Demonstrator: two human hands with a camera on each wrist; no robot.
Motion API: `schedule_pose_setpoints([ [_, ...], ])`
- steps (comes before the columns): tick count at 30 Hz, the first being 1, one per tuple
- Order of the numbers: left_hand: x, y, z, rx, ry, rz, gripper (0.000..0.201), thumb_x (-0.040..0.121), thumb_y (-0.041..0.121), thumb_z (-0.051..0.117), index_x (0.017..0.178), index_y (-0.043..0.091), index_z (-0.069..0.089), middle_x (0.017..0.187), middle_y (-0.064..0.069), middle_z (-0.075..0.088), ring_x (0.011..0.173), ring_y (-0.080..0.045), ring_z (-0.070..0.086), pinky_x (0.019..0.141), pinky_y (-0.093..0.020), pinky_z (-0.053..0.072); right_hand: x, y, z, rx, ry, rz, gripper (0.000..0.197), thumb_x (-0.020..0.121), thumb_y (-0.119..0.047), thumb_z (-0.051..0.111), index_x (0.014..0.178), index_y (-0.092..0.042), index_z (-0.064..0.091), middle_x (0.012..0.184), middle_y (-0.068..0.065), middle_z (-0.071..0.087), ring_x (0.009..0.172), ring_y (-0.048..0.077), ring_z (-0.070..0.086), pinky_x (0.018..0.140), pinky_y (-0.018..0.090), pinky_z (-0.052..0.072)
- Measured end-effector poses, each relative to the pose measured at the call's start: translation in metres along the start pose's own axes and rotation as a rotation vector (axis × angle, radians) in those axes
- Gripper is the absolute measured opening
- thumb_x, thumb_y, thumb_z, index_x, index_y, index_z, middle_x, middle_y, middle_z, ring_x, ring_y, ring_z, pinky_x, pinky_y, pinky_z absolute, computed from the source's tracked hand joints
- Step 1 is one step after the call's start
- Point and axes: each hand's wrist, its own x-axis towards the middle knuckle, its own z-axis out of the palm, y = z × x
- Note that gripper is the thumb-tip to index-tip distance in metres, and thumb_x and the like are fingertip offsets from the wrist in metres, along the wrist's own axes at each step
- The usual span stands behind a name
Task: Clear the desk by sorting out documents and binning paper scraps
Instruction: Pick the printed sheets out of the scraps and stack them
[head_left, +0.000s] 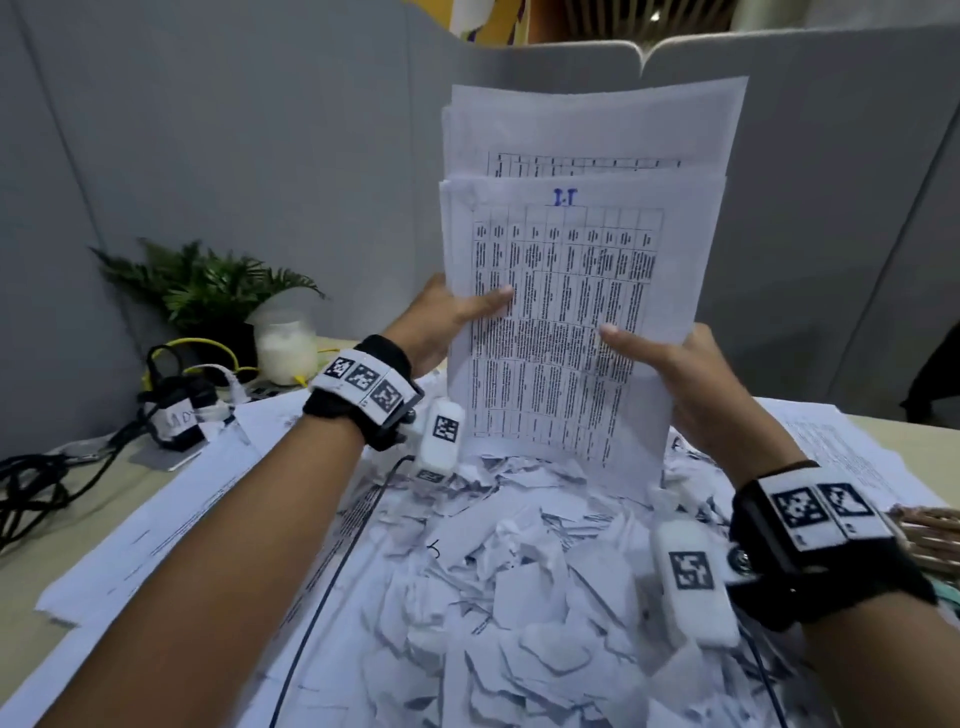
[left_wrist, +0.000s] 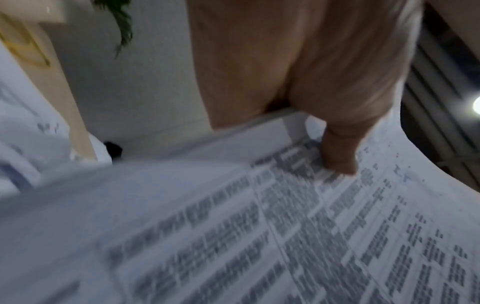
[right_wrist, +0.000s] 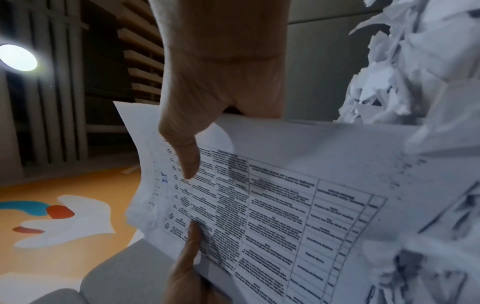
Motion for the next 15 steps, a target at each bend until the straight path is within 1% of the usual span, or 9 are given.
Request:
schedule_pose_setpoints([
  [1,0.004,-0.002,0.0,-0.009,0.039,-0.014,0.099,0.061,0.056,0.085,0.14,0.014,0.042,0.136,-0.006,0.057,0.128,-0.023,0.051,0.111,-0.055,0.034,-0.001,-0.001,0.0,0.001,0.009,-0.01,0.035,0.077,-0.021,0.078,0.109,-0.017,0.066,0.105,-0.003,0.074,0.1,0.013,0.069,0.087,0.036,0.054],
  [3,0.005,-0.002,0.005,-0.011,0.07,0.001,0.103,0.061,0.062,0.08,0.141,0.011,0.04,0.139,-0.007,0.054,0.132,-0.025,0.046,0.113,-0.053,0.03,0.0,-0.003,0.002,-0.064,0.026,-0.025,0.032,0.079,-0.02,0.077,0.109,-0.015,0.066,0.097,-0.004,0.074,0.091,0.011,0.07,0.079,0.034,0.054],
  [5,-0.004,0.002,0.01,-0.015,-0.02,0.016,0.104,0.055,0.058,0.084,0.139,0.01,0.044,0.136,-0.007,0.057,0.13,-0.024,0.048,0.114,-0.051,0.03,0.001,-0.001,0.0,-0.13,0.031,-0.018,0.033,0.08,-0.017,0.078,0.111,-0.011,0.066,0.095,-0.001,0.074,0.087,0.014,0.071,0.077,0.034,0.054],
  [7,-0.006,-0.006,0.005,0.002,-0.127,-0.034,0.113,0.046,0.049,0.092,0.14,0.011,0.042,0.137,-0.009,0.056,0.13,-0.023,0.05,0.114,-0.049,0.031,0.001,0.001,-0.004,-0.153,0.034,-0.004,0.031,0.08,-0.014,0.077,0.109,-0.008,0.067,0.097,0.003,0.075,0.09,0.02,0.072,0.078,0.036,0.056],
  [9,0.001,-0.019,-0.004,0.04,-0.142,-0.079,0.124,0.044,0.05,0.094,0.146,0.015,0.033,0.144,-0.011,0.048,0.134,-0.023,0.045,0.114,-0.05,0.029,-0.001,-0.001,-0.01,-0.172,0.003,0.019,0.028,0.078,-0.012,0.077,0.105,-0.007,0.068,0.097,0.005,0.075,0.09,0.022,0.072,0.077,0.033,0.058],
  [11,0.006,-0.023,-0.01,0.088,-0.093,-0.1,0.128,0.046,0.053,0.093,0.149,0.019,0.025,0.15,-0.011,0.04,0.138,-0.025,0.039,0.115,-0.052,0.026,0.002,-0.004,-0.021,-0.173,-0.043,0.053,0.031,0.075,-0.021,0.078,0.101,-0.008,0.068,0.094,0.005,0.076,0.085,0.019,0.073,0.071,0.029,0.059],
  [13,-0.002,-0.017,-0.007,0.073,-0.078,-0.073,0.114,0.053,0.047,0.091,0.145,0.014,0.031,0.146,-0.01,0.045,0.135,-0.024,0.041,0.114,-0.045,0.027,0.001,-0.006,-0.041,-0.093,-0.001,0.08,0.051,0.071,-0.046,0.076,0.104,-0.008,0.069,0.094,0.006,0.075,0.082,0.019,0.072,0.067,0.03,0.058],
  [14,-0.004,-0.013,-0.007,0.057,-0.069,-0.057,0.102,0.059,0.041,0.088,0.141,0.01,0.036,0.141,-0.008,0.05,0.131,-0.021,0.046,0.111,-0.04,0.031,0.003,-0.006,-0.053,-0.053,0.053,0.099,0.061,0.071,-0.056,0.072,0.109,-0.008,0.067,0.1,0.009,0.074,0.086,0.022,0.072,0.071,0.034,0.057],
  [15,-0.003,-0.012,-0.007,0.059,-0.047,-0.037,0.084,0.067,0.032,0.084,0.136,0.008,0.043,0.133,-0.005,0.057,0.122,-0.017,0.053,0.106,-0.034,0.037,0.004,-0.006,-0.063,-0.043,0.15,0.128,0.064,0.075,-0.06,0.068,0.113,-0.009,0.066,0.105,0.012,0.073,0.091,0.025,0.072,0.077,0.037,0.055],
])
